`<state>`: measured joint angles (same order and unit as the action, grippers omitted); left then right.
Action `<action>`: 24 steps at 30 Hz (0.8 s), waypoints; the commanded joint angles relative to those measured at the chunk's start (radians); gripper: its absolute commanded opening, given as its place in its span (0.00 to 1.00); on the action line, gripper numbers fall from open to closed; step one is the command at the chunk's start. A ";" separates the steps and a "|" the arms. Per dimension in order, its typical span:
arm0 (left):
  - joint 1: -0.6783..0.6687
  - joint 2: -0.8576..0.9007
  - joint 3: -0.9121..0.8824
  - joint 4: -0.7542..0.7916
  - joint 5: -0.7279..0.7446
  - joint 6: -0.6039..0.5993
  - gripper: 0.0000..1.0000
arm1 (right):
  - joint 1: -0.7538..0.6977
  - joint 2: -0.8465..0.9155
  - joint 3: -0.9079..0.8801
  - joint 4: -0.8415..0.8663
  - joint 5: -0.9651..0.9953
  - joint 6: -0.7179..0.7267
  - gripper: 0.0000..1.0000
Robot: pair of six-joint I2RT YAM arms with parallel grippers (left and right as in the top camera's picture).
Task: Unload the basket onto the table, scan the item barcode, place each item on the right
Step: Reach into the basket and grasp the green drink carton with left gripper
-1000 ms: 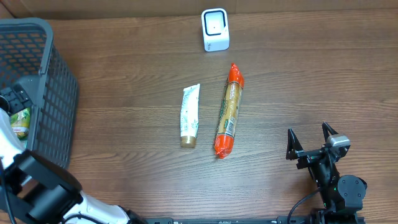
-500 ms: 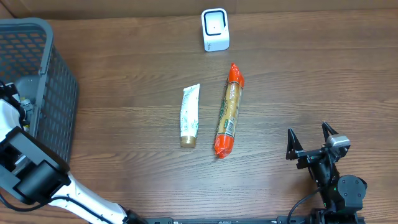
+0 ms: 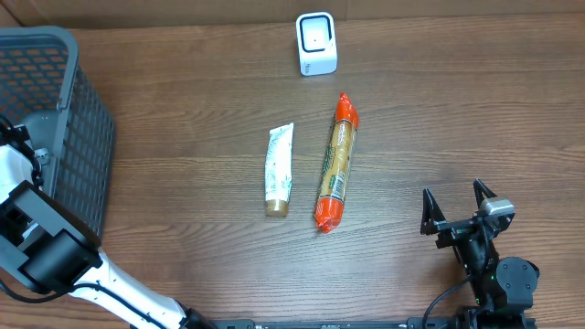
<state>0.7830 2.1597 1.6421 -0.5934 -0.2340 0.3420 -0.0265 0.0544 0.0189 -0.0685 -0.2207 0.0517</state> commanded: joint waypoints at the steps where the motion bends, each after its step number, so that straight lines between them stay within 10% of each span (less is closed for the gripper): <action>1: -0.016 0.045 -0.021 -0.034 0.024 -0.014 0.04 | -0.001 -0.008 -0.011 0.006 0.007 -0.002 1.00; 24: -0.318 -0.334 0.491 -0.226 0.014 -0.272 0.04 | -0.001 -0.008 -0.011 0.006 0.007 -0.002 1.00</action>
<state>0.5156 2.0056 2.0399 -0.8326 -0.2272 0.1577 -0.0265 0.0544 0.0189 -0.0685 -0.2211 0.0517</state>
